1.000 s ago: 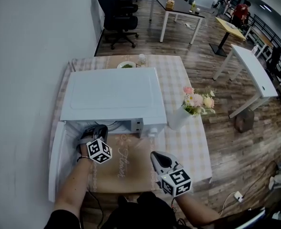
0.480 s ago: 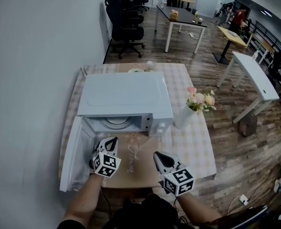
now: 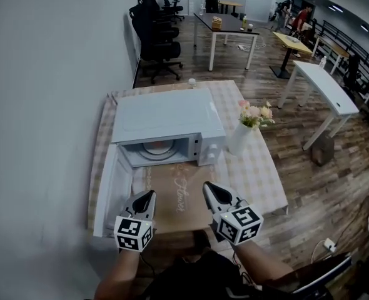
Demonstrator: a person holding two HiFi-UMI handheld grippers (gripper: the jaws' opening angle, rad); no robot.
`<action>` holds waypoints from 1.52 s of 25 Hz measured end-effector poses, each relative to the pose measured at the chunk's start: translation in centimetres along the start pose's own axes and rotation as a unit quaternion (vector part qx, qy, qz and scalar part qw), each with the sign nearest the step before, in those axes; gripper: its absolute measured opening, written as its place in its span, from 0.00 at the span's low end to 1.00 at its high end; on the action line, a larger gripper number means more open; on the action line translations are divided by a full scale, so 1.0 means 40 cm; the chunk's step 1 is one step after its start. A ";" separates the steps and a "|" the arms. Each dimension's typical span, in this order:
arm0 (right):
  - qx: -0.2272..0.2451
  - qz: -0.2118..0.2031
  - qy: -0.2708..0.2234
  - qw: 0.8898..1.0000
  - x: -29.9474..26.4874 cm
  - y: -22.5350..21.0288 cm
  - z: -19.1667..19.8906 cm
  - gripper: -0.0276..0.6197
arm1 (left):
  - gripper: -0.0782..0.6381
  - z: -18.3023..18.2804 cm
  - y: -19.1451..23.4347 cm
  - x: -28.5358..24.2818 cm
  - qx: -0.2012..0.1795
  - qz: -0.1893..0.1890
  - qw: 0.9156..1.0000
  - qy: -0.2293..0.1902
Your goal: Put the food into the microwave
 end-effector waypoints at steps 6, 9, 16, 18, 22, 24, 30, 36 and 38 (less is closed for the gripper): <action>0.008 0.000 0.009 1.000 0.025 0.063 0.016 0.05 | 0.12 -0.048 -0.026 0.151 -0.024 -0.018 0.999 -0.033; 0.004 0.004 0.007 1.000 0.038 0.091 0.024 0.05 | 0.12 -0.063 -0.023 0.203 -0.029 -0.030 0.998 -0.047; 0.011 -0.019 0.016 1.000 0.053 0.136 0.013 0.05 | 0.12 -0.109 -0.008 0.292 -0.011 -0.055 0.996 -0.066; 0.015 -0.028 0.010 0.999 0.054 0.139 -0.003 0.05 | 0.12 -0.130 -0.007 0.306 -0.025 -0.069 0.995 -0.072; 0.005 -0.047 0.024 0.999 0.046 0.149 -0.017 0.05 | 0.12 -0.149 -0.020 0.316 -0.030 -0.080 0.994 -0.062; 0.013 -0.049 0.023 0.998 0.053 0.145 -0.029 0.05 | 0.12 -0.159 -0.031 0.310 -0.028 -0.075 0.995 -0.062; 0.023 -0.056 0.018 0.998 0.089 0.135 -0.055 0.05 | 0.12 -0.188 -0.062 0.306 -0.034 -0.090 0.993 -0.062; 0.025 -0.053 0.027 0.998 0.111 0.112 -0.050 0.05 | 0.12 -0.191 -0.102 0.295 -0.028 -0.093 0.993 -0.062; 0.026 -0.054 0.027 0.998 0.116 0.107 -0.051 0.05 | 0.12 -0.189 -0.112 0.290 -0.022 -0.092 0.994 -0.061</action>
Point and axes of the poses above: the fingertips, and each gripper's own axes: x backward along the fingers, y to its left, z out of its underside, the point moved 9 cm from there along x, backward along the fingers, and after that the axes turned 11 degrees about -x, right-handed, at the moved point
